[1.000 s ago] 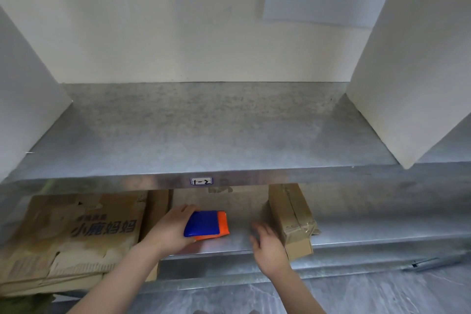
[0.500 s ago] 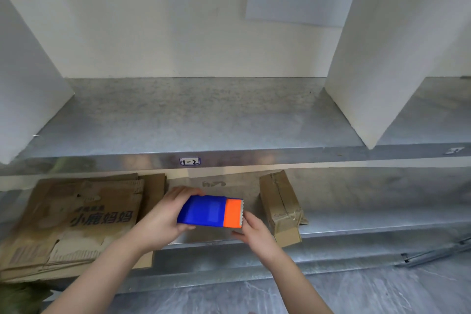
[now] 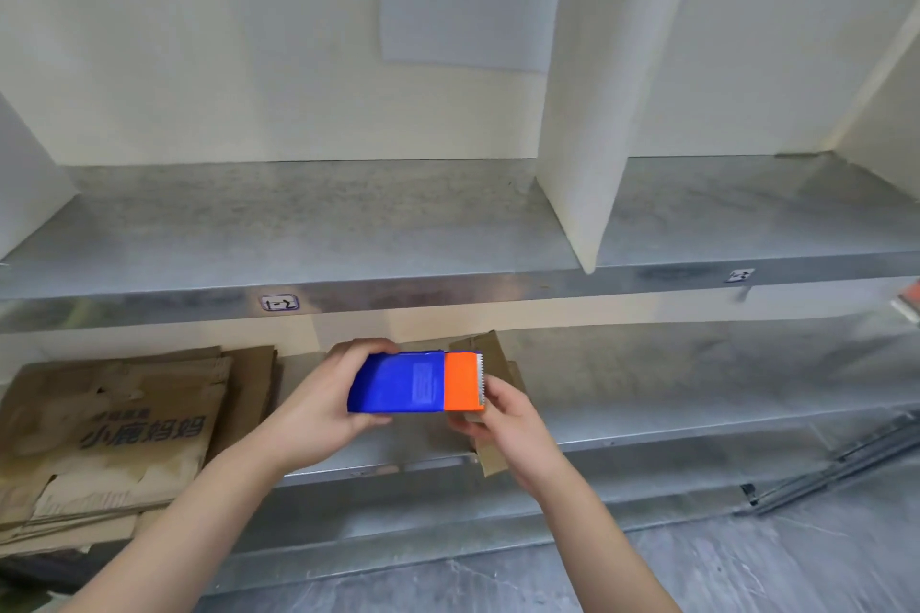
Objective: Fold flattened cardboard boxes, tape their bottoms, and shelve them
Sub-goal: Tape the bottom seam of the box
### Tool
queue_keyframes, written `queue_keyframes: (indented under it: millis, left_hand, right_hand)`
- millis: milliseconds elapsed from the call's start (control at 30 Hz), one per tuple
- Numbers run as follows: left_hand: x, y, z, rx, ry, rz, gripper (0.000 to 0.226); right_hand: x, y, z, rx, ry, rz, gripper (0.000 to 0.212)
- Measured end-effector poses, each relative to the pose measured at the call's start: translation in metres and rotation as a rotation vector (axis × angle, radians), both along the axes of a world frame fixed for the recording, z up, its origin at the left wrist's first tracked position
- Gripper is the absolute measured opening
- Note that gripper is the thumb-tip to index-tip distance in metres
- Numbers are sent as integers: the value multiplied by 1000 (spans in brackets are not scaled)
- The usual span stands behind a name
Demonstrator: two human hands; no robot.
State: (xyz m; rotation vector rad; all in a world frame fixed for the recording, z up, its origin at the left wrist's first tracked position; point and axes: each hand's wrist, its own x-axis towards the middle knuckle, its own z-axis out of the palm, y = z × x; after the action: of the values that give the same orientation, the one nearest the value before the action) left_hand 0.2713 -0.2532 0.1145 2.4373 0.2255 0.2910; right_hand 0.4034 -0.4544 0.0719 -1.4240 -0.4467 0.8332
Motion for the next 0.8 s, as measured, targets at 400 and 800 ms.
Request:
queue_keyframes:
  millis: [400,800]
  left_hand:
    - [42,-69,2,20,43,20,67]
    - [54,-102,-9,103,8,114,69]
  right_hand:
    - [53,-71,6,51,187,-45,27]
    - [88,-91,0,8,164,-12,24]
